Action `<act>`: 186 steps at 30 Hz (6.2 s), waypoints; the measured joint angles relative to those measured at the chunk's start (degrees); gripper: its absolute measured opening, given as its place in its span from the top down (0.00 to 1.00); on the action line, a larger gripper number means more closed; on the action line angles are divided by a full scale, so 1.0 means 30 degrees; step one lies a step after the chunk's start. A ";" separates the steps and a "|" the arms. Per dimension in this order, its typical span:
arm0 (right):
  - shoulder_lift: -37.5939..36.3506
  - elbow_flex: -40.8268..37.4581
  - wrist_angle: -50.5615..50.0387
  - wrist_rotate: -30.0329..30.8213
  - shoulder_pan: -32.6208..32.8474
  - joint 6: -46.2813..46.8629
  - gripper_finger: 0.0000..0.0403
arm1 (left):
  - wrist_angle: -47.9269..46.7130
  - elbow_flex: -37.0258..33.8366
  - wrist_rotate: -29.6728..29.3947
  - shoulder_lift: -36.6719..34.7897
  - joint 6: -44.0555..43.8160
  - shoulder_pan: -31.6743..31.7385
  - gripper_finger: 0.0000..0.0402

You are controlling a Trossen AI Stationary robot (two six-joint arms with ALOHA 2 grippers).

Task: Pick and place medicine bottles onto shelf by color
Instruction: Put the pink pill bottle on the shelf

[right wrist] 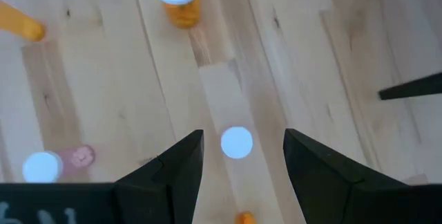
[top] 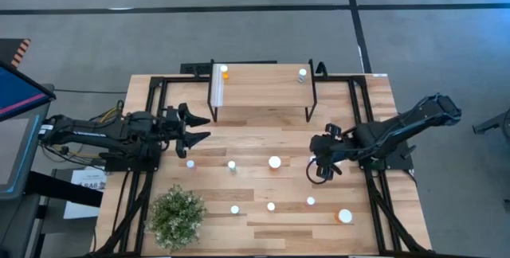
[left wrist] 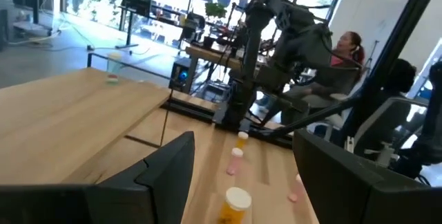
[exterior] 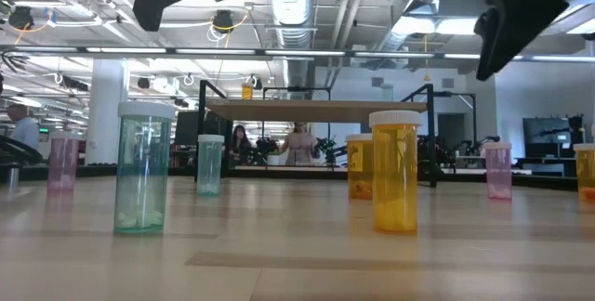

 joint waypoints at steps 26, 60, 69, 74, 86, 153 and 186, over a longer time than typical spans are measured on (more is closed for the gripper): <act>0.0007 -0.1771 0.2022 -0.0539 -0.0007 0.0267 0.45 | 0.0102 -0.0002 -0.0226 0.0315 0.0204 -0.0291 0.42; 0.2083 -0.1764 0.2597 -0.1351 -0.1195 -0.0090 0.39 | 0.0656 -0.0007 -0.0220 0.0312 0.0219 -0.0277 0.42; 0.2033 -0.2261 0.2404 -0.1670 -0.2193 -0.0746 0.35 | 0.0576 -0.0007 -0.0204 0.0309 0.0233 -0.0277 0.42; 0.1358 -0.3573 0.4077 -0.2242 -0.2069 -0.0601 0.35 | 0.0574 -0.0007 -0.0204 0.0316 0.0233 -0.0277 0.42; 0.1384 -0.4241 0.4693 -0.2249 -0.2018 -0.0674 0.35 | 0.0583 -0.0007 -0.0205 0.0315 0.0233 -0.0277 0.42; 0.1377 -0.4992 0.5596 -0.2761 -0.2047 -0.0210 0.64 | 0.0592 -0.0007 -0.0219 0.0316 0.0226 -0.0284 0.42; 0.1362 -0.4984 0.5596 -0.3011 -0.2047 -0.0215 0.67 | 0.0590 -0.0007 -0.0306 0.0316 0.0225 -0.0284 0.42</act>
